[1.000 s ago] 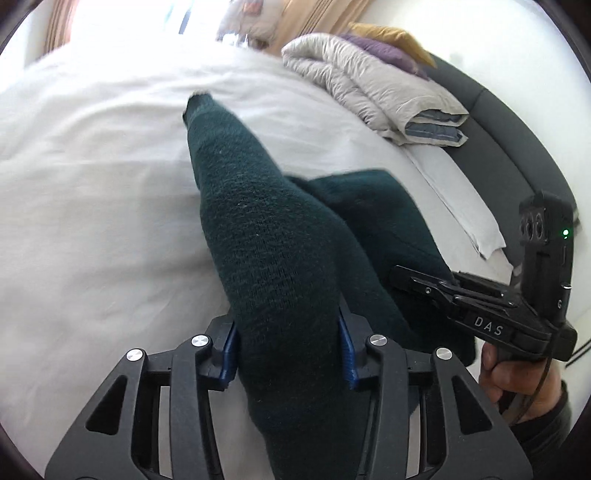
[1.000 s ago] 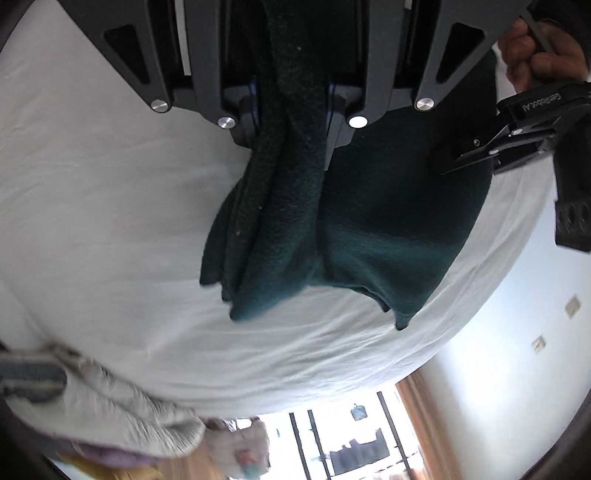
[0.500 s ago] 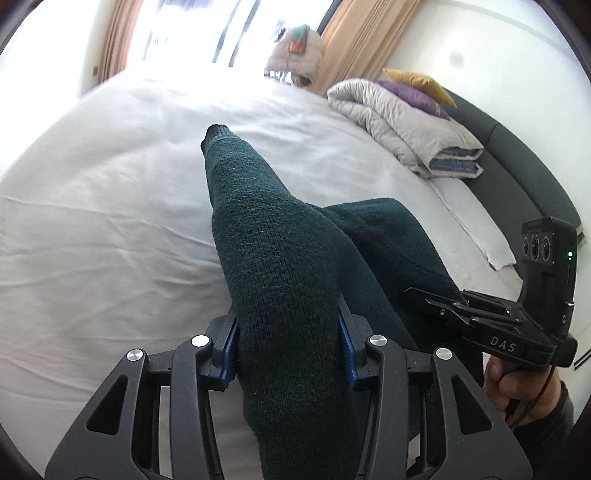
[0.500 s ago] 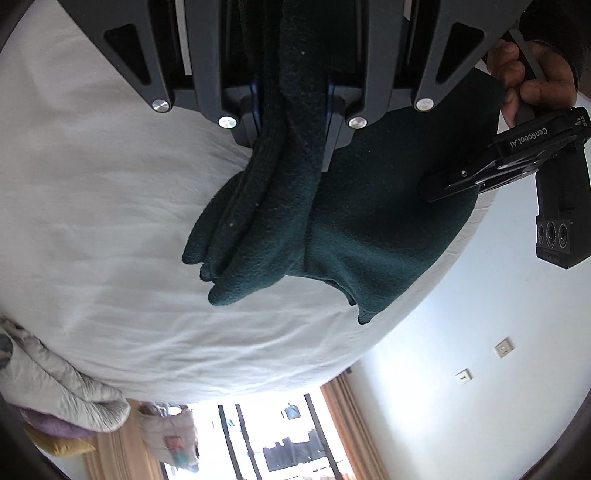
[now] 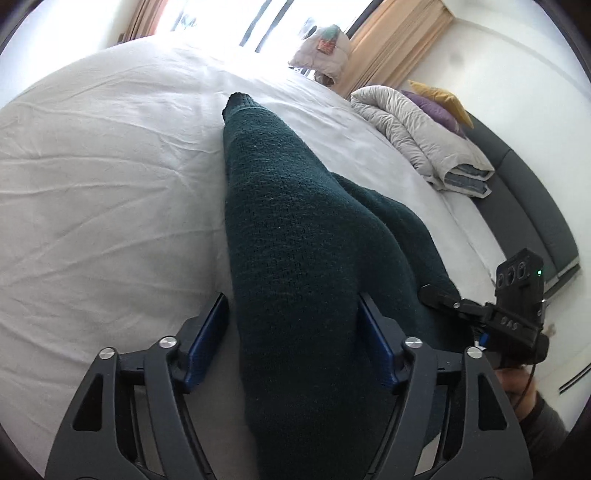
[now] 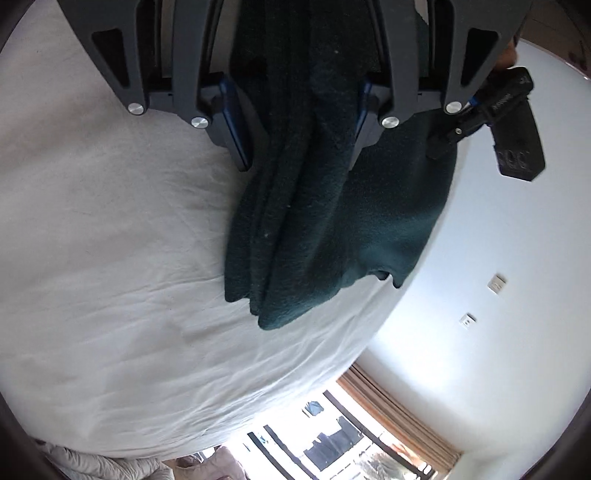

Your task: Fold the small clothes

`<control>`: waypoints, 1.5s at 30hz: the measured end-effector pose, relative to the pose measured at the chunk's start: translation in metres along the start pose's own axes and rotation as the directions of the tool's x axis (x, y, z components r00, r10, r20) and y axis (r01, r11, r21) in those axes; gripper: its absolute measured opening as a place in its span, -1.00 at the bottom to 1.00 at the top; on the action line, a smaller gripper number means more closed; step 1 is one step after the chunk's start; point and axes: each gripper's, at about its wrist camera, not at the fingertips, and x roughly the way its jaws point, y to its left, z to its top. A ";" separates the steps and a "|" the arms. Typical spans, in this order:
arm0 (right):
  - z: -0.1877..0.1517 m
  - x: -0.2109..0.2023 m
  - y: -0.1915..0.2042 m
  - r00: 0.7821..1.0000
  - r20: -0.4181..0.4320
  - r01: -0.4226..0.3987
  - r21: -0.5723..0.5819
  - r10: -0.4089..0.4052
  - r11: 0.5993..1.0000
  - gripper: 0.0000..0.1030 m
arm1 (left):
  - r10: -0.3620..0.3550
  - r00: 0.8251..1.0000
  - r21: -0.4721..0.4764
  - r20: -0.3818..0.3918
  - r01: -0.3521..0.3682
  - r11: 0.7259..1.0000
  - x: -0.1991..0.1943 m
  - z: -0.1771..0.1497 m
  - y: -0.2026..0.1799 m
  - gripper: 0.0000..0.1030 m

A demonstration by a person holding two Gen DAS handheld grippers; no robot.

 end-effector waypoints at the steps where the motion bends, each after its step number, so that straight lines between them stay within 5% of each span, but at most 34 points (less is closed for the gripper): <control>1: 0.001 -0.001 -0.001 1.000 0.000 -0.006 0.003 0.006 1.000 -0.02 | 0.008 1.000 0.012 0.008 -0.008 1.000 -0.001 -0.002 -0.002 0.45; 8: -0.007 -0.032 -0.011 0.998 0.058 0.011 0.040 -0.013 0.999 0.27 | 0.025 0.999 -0.010 0.048 -0.024 1.000 -0.012 -0.007 0.001 0.50; 10: -0.015 -0.053 -0.008 0.992 0.105 0.063 0.035 -0.066 0.997 0.36 | 0.104 0.990 -0.002 0.097 -0.104 0.995 -0.031 -0.011 -0.008 0.50; 12: -0.017 -0.071 0.000 0.979 0.152 0.138 0.002 -0.136 0.990 0.39 | 0.199 0.958 0.067 0.208 -0.217 0.974 -0.059 -0.016 -0.031 0.56; 13: -0.020 -0.081 0.006 0.969 0.181 0.172 -0.016 -0.166 0.985 0.39 | 0.239 0.935 0.104 0.262 -0.273 0.956 -0.072 -0.019 -0.043 0.65; 15: -0.023 -0.102 0.017 0.950 0.242 0.215 -0.041 -0.199 0.976 0.48 | 0.321 0.853 0.169 0.411 -0.417 0.893 -0.103 -0.023 -0.077 0.98; 18: -0.028 -0.139 0.041 0.896 0.380 0.280 -0.082 -0.230 0.956 0.77 | 0.305 0.715 0.211 0.629 -0.535 0.818 -0.154 -0.035 -0.120 1.00; 21: -0.029 -0.177 0.066 0.823 0.519 0.334 -0.113 -0.231 0.936 0.96 | 0.306 0.597 0.178 0.741 -0.615 0.768 -0.191 -0.042 -0.153 1.00; 28: -0.038 -0.258 0.132 0.604 0.775 0.469 -0.158 -0.185 0.869 1.00 | 0.378 0.414 0.056 0.828 -0.732 0.679 -0.256 -0.051 -0.211 1.00; 32: -0.045 -0.304 0.164 0.517 0.847 0.490 -0.174 -0.123 0.854 1.00 | 0.357 0.444 0.084 0.822 -0.714 0.695 -0.286 -0.057 -0.231 1.00; 37: -0.052 -0.329 0.194 0.502 0.860 0.503 -0.200 -0.096 0.841 1.00 | 0.364 0.602 0.112 0.711 -0.608 0.786 -0.283 -0.058 -0.245 1.00; 39: -0.054 -0.325 0.197 0.542 0.836 0.500 -0.240 -0.084 0.832 1.00 | 0.360 0.656 0.122 0.663 -0.570 0.813 -0.277 -0.064 -0.239 1.00; 41: -0.052 -0.311 0.198 0.611 0.785 0.497 -0.280 -0.102 0.821 1.00 | 0.379 0.719 0.128 0.583 -0.542 0.831 -0.261 -0.072 -0.232 1.00; 45: -0.051 -0.263 0.171 0.703 0.670 0.514 -0.247 -0.238 0.821 1.00 | 0.379 0.836 0.119 0.397 -0.456 0.882 -0.214 -0.083 -0.198 1.00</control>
